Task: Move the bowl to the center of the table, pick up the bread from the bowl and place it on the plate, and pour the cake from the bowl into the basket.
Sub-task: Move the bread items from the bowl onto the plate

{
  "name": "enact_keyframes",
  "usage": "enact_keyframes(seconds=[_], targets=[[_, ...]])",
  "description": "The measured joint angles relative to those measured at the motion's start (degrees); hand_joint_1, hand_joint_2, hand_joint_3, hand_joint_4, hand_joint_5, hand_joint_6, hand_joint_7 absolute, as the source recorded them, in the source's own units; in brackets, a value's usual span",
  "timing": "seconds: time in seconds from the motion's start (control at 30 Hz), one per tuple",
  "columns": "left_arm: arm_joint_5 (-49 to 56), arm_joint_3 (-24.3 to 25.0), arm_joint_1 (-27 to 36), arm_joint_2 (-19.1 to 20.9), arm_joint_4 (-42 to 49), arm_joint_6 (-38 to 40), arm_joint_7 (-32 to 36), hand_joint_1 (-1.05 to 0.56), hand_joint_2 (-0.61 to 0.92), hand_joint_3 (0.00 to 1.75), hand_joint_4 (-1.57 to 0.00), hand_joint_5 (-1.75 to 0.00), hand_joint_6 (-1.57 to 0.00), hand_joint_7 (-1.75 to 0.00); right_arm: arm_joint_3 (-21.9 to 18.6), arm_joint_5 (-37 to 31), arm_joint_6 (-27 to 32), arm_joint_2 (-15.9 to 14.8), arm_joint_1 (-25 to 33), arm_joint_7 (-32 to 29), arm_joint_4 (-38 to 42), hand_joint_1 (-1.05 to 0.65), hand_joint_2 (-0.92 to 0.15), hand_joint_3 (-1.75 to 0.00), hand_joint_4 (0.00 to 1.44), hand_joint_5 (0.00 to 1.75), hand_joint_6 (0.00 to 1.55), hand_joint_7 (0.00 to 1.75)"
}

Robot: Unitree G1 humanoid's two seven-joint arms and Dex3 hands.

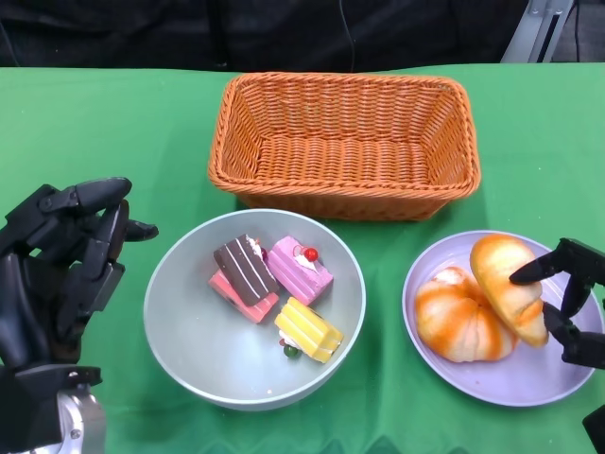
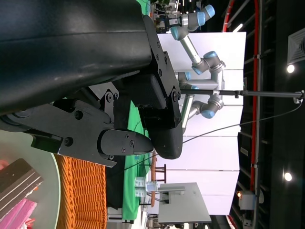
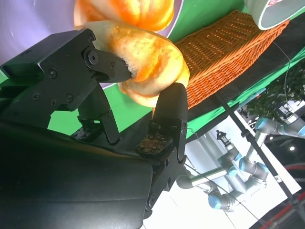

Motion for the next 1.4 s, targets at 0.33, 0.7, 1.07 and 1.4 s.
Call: enact_keyframes(seconds=[0.33, 0.7, 1.07, 1.4], targets=[[-0.2, 0.0, 1.1, 0.1, -0.9, 0.0, -1.0, -0.14, 0.92, 0.37, -0.87, -1.11, -1.06, -0.56, 1.6, -4.6, 1.8, -0.8, -0.1, -4.4, 2.5, 0.01, -0.64, -0.77, 0.72, 1.57, 0.8, 1.07], [-0.2, 0.1, 1.5, 0.1, -1.8, 0.7, -1.3, -0.15, 0.92, 0.35, -0.88, -1.11, -1.07, -0.55, 5.0, -6.2, 2.8, -2.2, -3.1, -8.3, 7.3, -0.01, -0.71, -0.61, 0.71, 1.52, 0.84, 0.9], [0.2, 0.1, 1.5, 0.1, -1.5, 0.6, -1.3, -0.14, 0.92, 0.34, -0.9, -1.09, -1.07, -0.55, 5.5, -5.7, 5.0, -2.1, -3.2, -9.1, 6.5, -0.2, -0.89, -0.02, 0.61, 0.74, 0.88, 0.11], [0.2, 0.1, 1.4, -0.1, -1.3, 0.6, -1.3, -0.16, 0.92, 0.31, -0.91, -1.07, -1.08, -0.53, 5.4, -5.7, 6.4, -2.2, -2.1, -8.1, 1.9, -0.44, -0.88, -0.02, 0.55, 0.5, 0.89, 0.02]])
